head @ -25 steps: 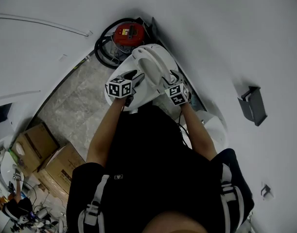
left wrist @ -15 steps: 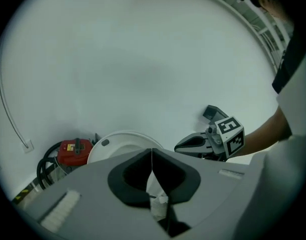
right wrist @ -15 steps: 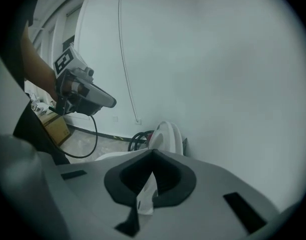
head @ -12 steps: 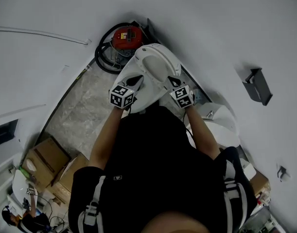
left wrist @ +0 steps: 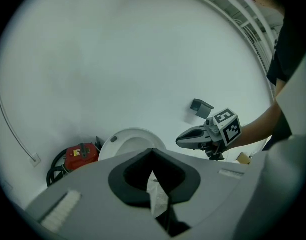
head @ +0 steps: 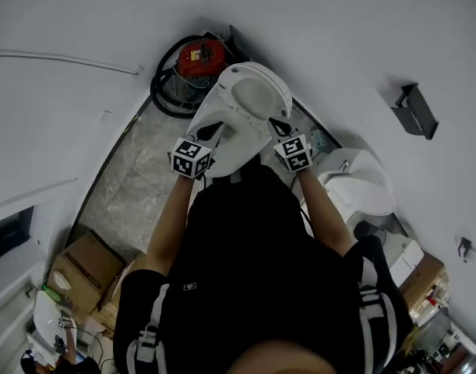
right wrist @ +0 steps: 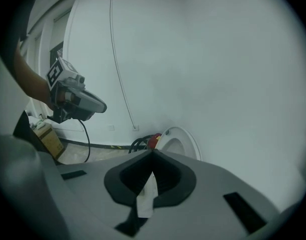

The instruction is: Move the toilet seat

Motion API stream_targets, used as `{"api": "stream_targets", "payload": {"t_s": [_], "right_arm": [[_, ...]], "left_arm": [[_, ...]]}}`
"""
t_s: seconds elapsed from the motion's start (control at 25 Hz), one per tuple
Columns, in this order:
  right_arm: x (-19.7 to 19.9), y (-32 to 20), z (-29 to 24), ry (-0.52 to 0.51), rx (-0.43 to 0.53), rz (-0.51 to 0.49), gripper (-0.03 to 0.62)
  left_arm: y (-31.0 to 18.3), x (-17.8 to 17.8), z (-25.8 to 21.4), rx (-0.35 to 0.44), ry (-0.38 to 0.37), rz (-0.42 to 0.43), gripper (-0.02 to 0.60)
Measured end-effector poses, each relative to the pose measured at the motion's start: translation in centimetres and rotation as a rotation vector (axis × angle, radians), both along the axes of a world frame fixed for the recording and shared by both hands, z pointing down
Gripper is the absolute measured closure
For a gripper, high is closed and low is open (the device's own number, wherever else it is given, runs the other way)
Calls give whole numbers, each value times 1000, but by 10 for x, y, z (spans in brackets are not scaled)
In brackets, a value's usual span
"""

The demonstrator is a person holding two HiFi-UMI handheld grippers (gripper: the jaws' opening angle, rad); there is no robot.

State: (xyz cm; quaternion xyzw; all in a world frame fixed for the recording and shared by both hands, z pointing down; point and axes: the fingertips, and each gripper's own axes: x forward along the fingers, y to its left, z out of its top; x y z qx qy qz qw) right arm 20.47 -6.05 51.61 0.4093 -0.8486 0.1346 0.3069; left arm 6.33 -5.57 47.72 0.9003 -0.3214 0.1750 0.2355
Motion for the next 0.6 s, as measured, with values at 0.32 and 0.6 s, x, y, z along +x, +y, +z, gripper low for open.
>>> {"api": "stream_targets", "payload": {"t_s": [0.32, 0.6], "right_arm": [[-21, 26, -9, -10, 23, 63, 592], [-26, 52, -9, -4, 29, 115, 592]], "left_arm": [[21, -28, -1, -6, 20, 6, 583], [36, -39, -4, 10, 28, 39, 583]]}}
